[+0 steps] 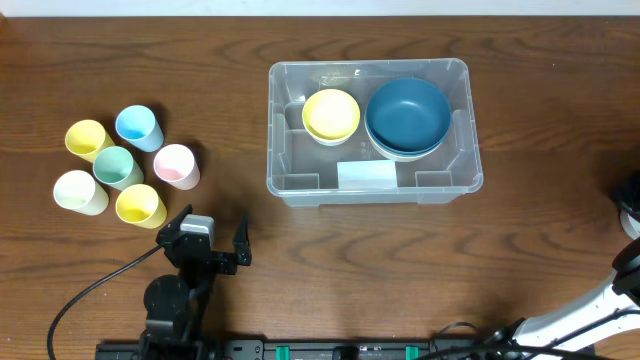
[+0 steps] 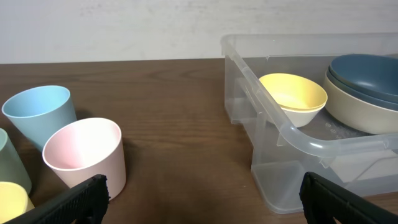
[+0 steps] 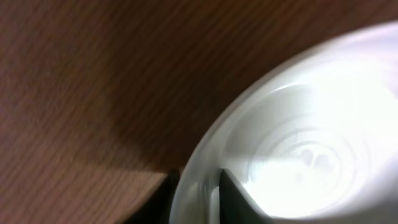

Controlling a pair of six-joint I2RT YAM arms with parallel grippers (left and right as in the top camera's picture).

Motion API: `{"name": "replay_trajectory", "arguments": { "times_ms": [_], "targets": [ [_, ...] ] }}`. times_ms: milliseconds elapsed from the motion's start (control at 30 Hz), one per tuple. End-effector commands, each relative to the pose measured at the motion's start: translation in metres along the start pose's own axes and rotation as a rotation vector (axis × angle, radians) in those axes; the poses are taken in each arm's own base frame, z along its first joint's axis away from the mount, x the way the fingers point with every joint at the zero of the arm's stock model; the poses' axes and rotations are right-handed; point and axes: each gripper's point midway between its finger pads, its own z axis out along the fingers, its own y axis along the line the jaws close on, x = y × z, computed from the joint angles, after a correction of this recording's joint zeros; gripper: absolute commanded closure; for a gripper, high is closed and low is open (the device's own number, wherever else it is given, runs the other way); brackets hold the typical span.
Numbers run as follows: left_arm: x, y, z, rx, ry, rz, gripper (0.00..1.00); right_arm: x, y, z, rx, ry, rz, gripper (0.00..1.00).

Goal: Pack container
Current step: 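Carry the white bowl with the right gripper onto the yellow bowl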

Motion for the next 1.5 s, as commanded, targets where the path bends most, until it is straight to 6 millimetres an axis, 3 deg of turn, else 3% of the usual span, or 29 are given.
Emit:
{"name": "replay_trajectory", "arguments": {
  "times_ms": [0, 133, 267, 367, 467, 600, 733, 833, 900, 1000, 1100, 1200, 1333, 1467],
  "targets": [
    [0.014, -0.001, 0.001, 0.007, 0.043, -0.002, 0.02, 0.005, 0.005, 0.002, -0.036, 0.016, 0.052, 0.98],
    [0.014, -0.001, 0.001, 0.007, 0.043, -0.002, 0.02, 0.006, 0.033, 0.001, -0.130, 0.029, 0.096, 0.99],
    [0.014, -0.001, 0.001, 0.007, 0.043, -0.002, 0.02, 0.009, 0.075, -0.002, -0.224, 0.048, 0.094, 0.99],
    [0.014, -0.001, 0.001, 0.007, 0.043, -0.002, 0.02, 0.010, 0.125, -0.010, -0.307, 0.053, 0.030, 0.99],
    [0.014, -0.001, 0.001, 0.007, 0.043, -0.002, 0.02, 0.004, 0.181, -0.033, -0.416, 0.049, -0.018, 0.99],
    [0.014, -0.001, 0.001, 0.007, 0.043, -0.002, 0.02, -0.007, 0.258, -0.091, -0.572, 0.019, -0.142, 0.99],
    [0.014, -0.001, 0.001, 0.007, 0.043, -0.002, 0.02, -0.014, 0.327, -0.174, -0.670, -0.073, -0.302, 0.99],
    [0.014, -0.001, 0.001, 0.007, 0.043, -0.002, 0.02, -0.007, 0.365, -0.236, -0.732, -0.152, -0.422, 0.99],
    [0.014, -0.001, 0.001, 0.007, 0.043, -0.002, 0.02, 0.010, 0.395, -0.288, -0.788, -0.220, -0.532, 0.99],
    [0.014, -0.001, 0.001, 0.007, 0.043, -0.002, 0.02, 0.049, 0.433, -0.348, -0.874, -0.285, -0.681, 0.99],
    [0.014, -0.001, 0.001, 0.008, 0.043, -0.002, 0.02, 0.096, 0.465, -0.383, -0.922, -0.321, -0.809, 0.98],
    [0.014, -0.001, 0.001, 0.007, 0.043, -0.002, 0.02, 0.146, 0.492, -0.391, -0.902, -0.332, -0.919, 0.98],
    [0.014, -0.001, 0.001, 0.007, 0.043, -0.002, 0.02, 0.206, 0.520, -0.373, -0.800, -0.338, -1.038, 0.98],
    [0.014, -0.001, 0.001, 0.007, 0.043, -0.002, 0.02, 0.253, 0.538, -0.348, -0.717, -0.336, -1.132, 0.99]
  ]
}}
